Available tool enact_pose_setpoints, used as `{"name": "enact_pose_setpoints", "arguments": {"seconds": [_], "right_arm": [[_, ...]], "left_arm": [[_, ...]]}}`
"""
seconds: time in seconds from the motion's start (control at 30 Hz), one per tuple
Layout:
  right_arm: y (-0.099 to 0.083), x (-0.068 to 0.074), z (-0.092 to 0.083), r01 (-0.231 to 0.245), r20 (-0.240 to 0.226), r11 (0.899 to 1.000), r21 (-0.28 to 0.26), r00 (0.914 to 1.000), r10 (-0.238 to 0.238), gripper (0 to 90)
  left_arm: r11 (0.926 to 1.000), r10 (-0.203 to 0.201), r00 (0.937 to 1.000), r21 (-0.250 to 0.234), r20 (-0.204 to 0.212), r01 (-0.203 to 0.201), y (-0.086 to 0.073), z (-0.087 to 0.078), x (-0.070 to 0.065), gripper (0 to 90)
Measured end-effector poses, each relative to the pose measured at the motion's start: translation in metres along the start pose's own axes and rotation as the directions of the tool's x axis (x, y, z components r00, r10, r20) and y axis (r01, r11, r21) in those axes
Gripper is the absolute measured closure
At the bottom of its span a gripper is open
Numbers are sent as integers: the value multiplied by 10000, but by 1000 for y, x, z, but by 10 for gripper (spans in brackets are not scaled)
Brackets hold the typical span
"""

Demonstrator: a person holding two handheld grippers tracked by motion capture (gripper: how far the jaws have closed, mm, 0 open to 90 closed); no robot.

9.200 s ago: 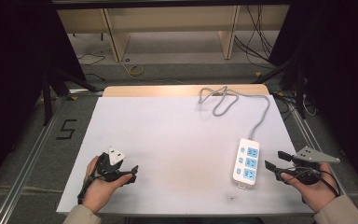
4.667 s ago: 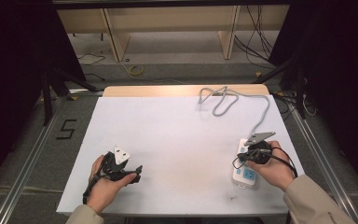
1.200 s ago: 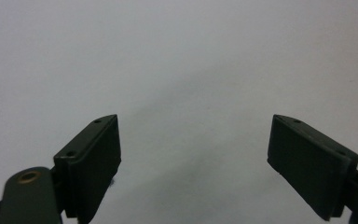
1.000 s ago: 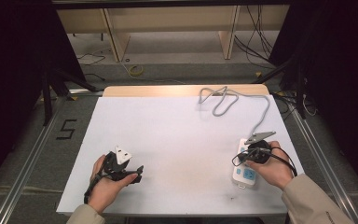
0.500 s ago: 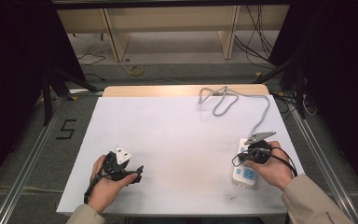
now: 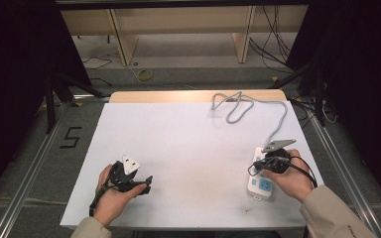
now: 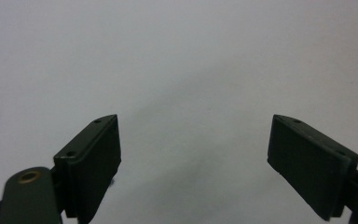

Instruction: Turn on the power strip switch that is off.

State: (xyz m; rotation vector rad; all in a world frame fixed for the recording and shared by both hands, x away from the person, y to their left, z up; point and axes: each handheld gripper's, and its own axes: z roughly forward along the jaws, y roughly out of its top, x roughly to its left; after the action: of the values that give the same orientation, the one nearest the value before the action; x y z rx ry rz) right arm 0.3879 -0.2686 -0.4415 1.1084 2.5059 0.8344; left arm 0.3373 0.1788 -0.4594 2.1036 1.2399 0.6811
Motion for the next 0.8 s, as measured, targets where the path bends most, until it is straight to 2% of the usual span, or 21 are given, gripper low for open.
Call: {"name": "enact_pose_setpoints", "arguments": {"seconds": [0.47, 0.8], "right_arm": [[-1, -4, -4, -139, 64, 9996, -254, 9999, 140, 832], [-3, -5, -10, -89, 43, 9980, -627, 9999, 92, 735]], "left_arm": [[10000, -34, 10000, -18, -1, 34, 0, 0, 0, 168], [10000, -31, 10000, -14, -19, 31, 0, -1, 0, 168]]}}
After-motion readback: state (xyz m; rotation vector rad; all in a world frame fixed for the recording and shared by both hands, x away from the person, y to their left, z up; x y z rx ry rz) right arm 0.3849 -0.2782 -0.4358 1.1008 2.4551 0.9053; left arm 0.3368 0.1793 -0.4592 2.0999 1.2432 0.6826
